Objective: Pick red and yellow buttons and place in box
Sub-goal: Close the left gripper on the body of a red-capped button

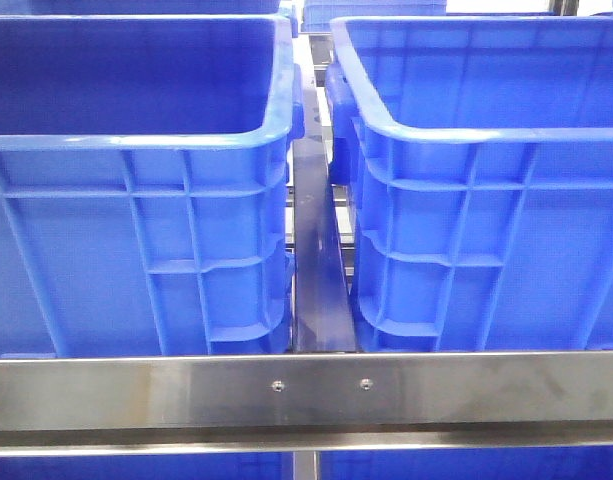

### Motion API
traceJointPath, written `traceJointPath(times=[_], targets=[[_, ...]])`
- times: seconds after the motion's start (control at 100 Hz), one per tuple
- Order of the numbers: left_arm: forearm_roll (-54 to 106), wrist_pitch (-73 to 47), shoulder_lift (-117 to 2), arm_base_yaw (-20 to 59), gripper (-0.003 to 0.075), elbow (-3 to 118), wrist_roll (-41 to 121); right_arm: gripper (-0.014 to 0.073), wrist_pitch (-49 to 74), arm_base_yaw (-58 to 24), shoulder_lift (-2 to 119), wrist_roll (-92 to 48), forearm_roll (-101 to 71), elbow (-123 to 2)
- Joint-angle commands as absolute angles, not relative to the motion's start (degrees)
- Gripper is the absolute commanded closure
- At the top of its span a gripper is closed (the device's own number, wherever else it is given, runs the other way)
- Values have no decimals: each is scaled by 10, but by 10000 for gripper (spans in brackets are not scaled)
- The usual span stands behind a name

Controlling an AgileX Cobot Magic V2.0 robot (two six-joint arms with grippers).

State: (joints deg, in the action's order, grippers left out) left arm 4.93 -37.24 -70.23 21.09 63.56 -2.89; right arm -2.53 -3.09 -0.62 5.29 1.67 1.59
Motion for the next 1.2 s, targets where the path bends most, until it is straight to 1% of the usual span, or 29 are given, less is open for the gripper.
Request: traceJointPath(times=[0.0,0.2,0.34,0.45,0.84,1.19], targets=[[36,-333,-734,231,216,681,-55,662,-73,-30,-18,50,16,15],[-6,-337,-827,258,217,744,-89,662,-73,-30,-18,50,16,15],[-68,-347,-870,260,217,760,-163,662,-73,-30,-18,50,16,15],[-102,-349,-892,260,217,760,-202,662,-73,-30,-18,50,16,15],[-137,-348,-960,260,217,761,-251,662,-73,-30,-18,50,16,15],[-137,-325,-994,260,217,761,-265,662,-73,-30,-18,50,16,15]])
